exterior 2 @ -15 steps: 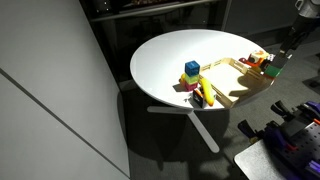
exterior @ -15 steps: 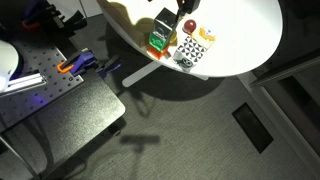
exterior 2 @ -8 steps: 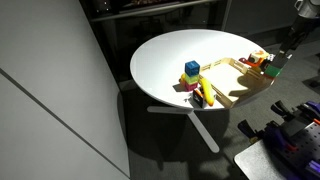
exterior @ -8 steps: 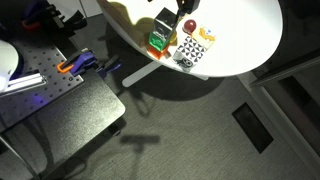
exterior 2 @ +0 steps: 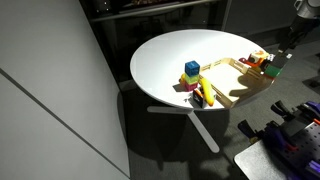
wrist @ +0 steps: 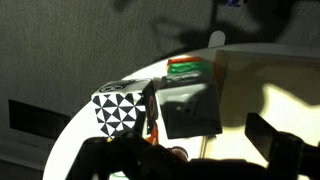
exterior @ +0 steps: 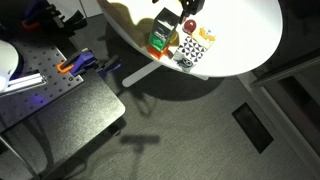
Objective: Remove the gray block from the stack and put it in the wooden tray
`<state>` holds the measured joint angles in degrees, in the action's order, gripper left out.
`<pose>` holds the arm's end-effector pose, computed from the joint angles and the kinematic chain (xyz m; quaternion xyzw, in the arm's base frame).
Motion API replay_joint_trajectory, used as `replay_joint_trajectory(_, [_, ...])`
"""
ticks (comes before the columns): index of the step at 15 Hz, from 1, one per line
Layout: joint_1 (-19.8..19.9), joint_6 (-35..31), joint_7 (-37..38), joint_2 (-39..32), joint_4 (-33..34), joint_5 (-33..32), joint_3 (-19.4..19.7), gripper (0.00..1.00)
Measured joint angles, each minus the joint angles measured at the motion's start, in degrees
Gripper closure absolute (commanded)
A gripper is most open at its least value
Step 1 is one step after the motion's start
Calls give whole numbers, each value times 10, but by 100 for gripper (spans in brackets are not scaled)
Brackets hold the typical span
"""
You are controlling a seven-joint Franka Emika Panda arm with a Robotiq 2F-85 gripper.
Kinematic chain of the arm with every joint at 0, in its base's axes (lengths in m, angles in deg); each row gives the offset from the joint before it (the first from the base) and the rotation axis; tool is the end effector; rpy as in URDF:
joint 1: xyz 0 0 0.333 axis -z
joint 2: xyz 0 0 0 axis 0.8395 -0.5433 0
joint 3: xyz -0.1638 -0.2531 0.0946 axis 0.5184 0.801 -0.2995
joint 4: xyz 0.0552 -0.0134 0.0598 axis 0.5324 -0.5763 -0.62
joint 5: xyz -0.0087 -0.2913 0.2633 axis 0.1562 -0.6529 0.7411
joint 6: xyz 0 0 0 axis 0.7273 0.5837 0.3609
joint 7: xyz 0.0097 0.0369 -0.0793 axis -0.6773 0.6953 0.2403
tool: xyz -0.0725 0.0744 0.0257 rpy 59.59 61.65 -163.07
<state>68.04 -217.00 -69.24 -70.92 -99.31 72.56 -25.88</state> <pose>0.4074 -0.1916 0.2767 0.9987 0.0278 0.0140 0.0403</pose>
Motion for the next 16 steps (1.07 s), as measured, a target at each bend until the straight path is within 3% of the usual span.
replay_joint_trajectory(5, [7,-13,0,-18,5,0,0,0])
replay_joint_trajectory(6, [8,-17,0,-22,5,0,0,25])
replay_joint_trajectory(7, [9,-21,0,-26,6,0,0,26])
replay_joint_trajectory(11, [9,-24,0,-40,7,0,0,60])
replay_joint_trajectory(16, [9,-19,0,-43,14,0,-6,69])
